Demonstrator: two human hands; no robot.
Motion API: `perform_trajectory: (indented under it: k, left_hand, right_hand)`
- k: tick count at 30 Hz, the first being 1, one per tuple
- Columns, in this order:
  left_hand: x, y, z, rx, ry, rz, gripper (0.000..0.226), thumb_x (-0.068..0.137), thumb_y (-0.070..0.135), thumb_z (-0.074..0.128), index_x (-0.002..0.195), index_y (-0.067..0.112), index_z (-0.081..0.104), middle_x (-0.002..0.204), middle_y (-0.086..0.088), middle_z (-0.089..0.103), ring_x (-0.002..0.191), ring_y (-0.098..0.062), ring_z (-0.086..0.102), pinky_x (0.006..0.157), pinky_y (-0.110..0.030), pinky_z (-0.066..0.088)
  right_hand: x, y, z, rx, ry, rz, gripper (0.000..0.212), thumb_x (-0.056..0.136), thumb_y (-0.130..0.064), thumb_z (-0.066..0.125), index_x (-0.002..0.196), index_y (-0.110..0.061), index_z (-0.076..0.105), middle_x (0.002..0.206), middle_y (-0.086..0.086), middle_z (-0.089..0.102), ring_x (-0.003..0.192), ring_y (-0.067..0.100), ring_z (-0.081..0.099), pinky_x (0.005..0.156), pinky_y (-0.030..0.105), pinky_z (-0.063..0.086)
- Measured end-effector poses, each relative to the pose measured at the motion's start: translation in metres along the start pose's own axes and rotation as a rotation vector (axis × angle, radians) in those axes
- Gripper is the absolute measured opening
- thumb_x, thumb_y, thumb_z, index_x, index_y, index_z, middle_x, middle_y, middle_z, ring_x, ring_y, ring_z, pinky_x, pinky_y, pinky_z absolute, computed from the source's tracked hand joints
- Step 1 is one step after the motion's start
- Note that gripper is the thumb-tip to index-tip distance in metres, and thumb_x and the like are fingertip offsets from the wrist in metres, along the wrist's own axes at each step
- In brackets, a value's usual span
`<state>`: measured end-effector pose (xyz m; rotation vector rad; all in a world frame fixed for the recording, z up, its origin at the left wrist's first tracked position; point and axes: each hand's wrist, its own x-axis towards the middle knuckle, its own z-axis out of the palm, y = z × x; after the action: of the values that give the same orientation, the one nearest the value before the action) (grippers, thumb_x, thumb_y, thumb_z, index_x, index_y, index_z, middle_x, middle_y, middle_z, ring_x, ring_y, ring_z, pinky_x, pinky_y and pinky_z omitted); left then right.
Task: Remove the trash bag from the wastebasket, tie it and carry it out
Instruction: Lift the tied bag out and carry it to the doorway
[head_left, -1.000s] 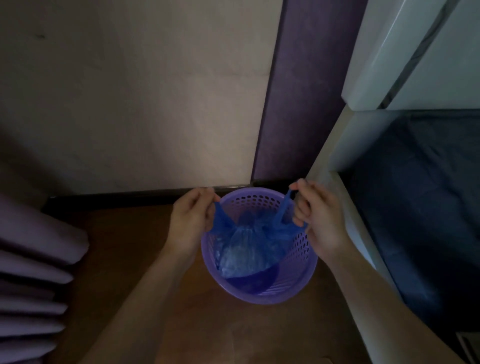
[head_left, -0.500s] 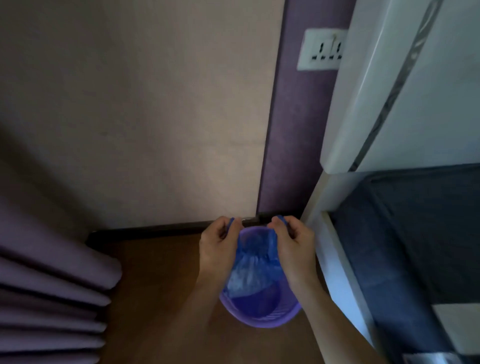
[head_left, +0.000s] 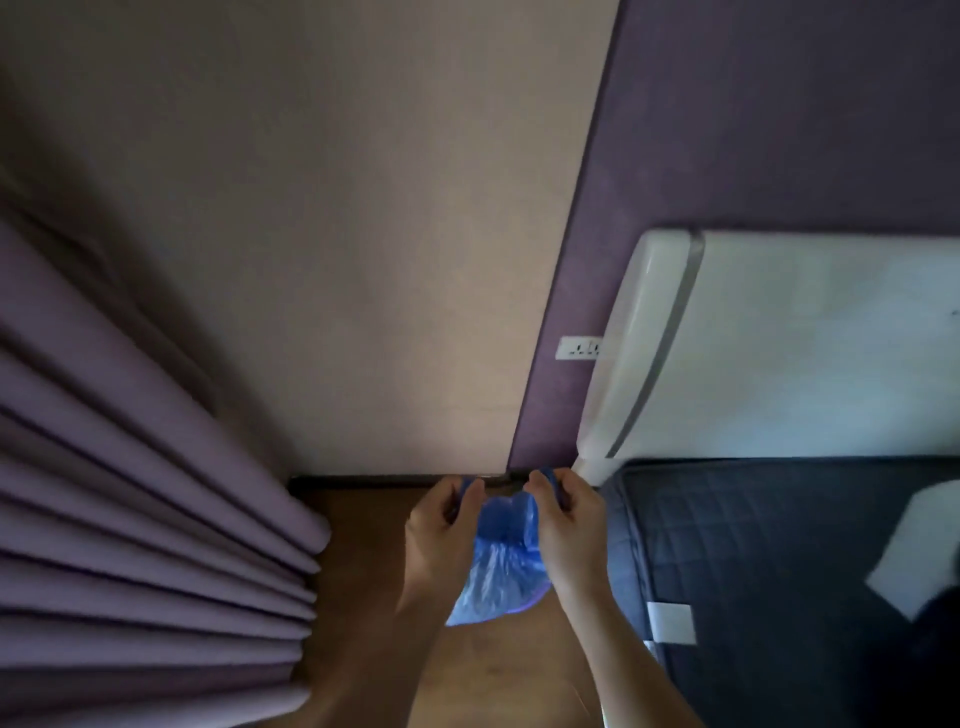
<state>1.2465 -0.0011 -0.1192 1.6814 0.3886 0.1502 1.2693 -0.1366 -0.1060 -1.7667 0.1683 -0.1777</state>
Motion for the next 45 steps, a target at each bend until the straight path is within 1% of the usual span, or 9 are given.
perform_trajectory:
  k: [4,7,15,21,28,33,37,41,45]
  left_hand:
    - [-0.037,0.067,-0.028,-0.003,0.066,0.039,0.044,0.080,0.049,0.057,0.065,0.009,0.048,0.057,-0.013,0.045,0.057,-0.012,0.040,0.057,-0.034,0.037]
    - [-0.059,0.089,-0.042,0.001,0.106,0.065,0.039,0.086,0.039,0.060,0.067,0.006,0.051,0.060,-0.016,0.050,0.057,-0.012,0.042,0.057,-0.035,0.038]
    - [-0.102,0.098,-0.077,0.054,0.227,0.095,0.032,0.095,0.022,0.061,0.070,0.003,0.054,0.061,-0.017,0.051,0.055,-0.013,0.043,0.053,-0.038,0.041]
    - [-0.131,0.092,-0.100,0.092,0.377,0.067,0.034,0.095,0.024,0.060,0.071,0.001,0.055,0.060,-0.019,0.051,0.052,-0.013,0.041,0.050,-0.032,0.034]
    - [-0.180,0.101,-0.117,0.041,0.766,-0.025,0.037,0.092,0.012,0.061,0.059,0.022,0.049,0.053,0.009,0.049,0.052,-0.003,0.043,0.051,-0.018,0.037]
    - [-0.241,0.089,-0.128,0.058,1.027,-0.070,0.035,0.095,0.014,0.059,0.065,0.008,0.042,0.057,0.004,0.039,0.055,-0.008,0.034,0.053,-0.025,0.033]
    - [-0.299,0.086,-0.134,0.023,1.262,-0.083,0.038,0.095,0.010,0.060,0.062,0.022,0.045,0.053,0.012,0.042,0.052,-0.003,0.034,0.051,-0.019,0.032]
    - [-0.368,0.077,-0.139,0.010,1.460,-0.147,0.027,0.092,0.033,0.057,0.068,0.022,0.052,0.055,0.012,0.045,0.054,-0.011,0.039,0.056,-0.037,0.037]
    - [-0.441,0.072,-0.140,0.016,1.705,-0.161,0.024,0.092,0.030,0.056,0.071,0.020,0.056,0.055,0.014,0.049,0.053,-0.006,0.042,0.055,-0.029,0.038]
  right_hand:
    - [-0.031,-0.078,-0.016,-0.026,-0.032,-0.030,0.044,0.090,0.002,0.063,0.056,-0.023,0.048,0.045,-0.015,0.051,0.045,0.002,0.048,0.050,0.009,0.034]
    - [-0.052,-0.107,-0.019,-0.023,-0.045,-0.045,0.043,0.091,0.000,0.062,0.056,-0.022,0.051,0.045,-0.014,0.054,0.046,0.002,0.050,0.050,0.009,0.035]
    - [-0.100,-0.132,-0.004,-0.095,-0.078,-0.134,0.039,0.089,-0.020,0.063,0.056,-0.034,0.049,0.053,-0.017,0.058,0.052,0.005,0.055,0.052,0.015,0.037]
    - [-0.122,-0.137,0.013,-0.088,-0.281,-0.179,0.033,0.094,-0.019,0.063,0.065,-0.032,0.055,0.060,-0.015,0.063,0.059,0.008,0.061,0.057,0.016,0.043]
    - [-0.126,-0.138,0.039,-0.044,-0.641,-0.245,0.037,0.085,-0.047,0.054,0.069,-0.014,0.061,0.064,0.001,0.067,0.064,0.021,0.063,0.064,0.043,0.052]
    - [-0.172,-0.146,0.053,-0.003,-0.955,-0.345,0.038,0.087,-0.045,0.053,0.069,-0.013,0.061,0.062,0.000,0.066,0.061,0.016,0.062,0.061,0.037,0.051]
    - [-0.230,-0.149,0.055,-0.007,-1.187,-0.400,0.034,0.090,-0.042,0.055,0.069,-0.016,0.059,0.058,-0.002,0.062,0.059,0.014,0.058,0.062,0.036,0.049]
    - [-0.296,-0.158,0.051,0.068,-1.416,-0.402,0.028,0.091,-0.029,0.056,0.067,-0.015,0.057,0.058,0.002,0.060,0.055,0.008,0.053,0.058,0.030,0.044]
    - [-0.366,-0.162,0.041,0.080,-1.607,-0.446,0.030,0.089,-0.030,0.056,0.060,-0.025,0.048,0.051,-0.013,0.053,0.049,0.005,0.046,0.052,0.026,0.037]
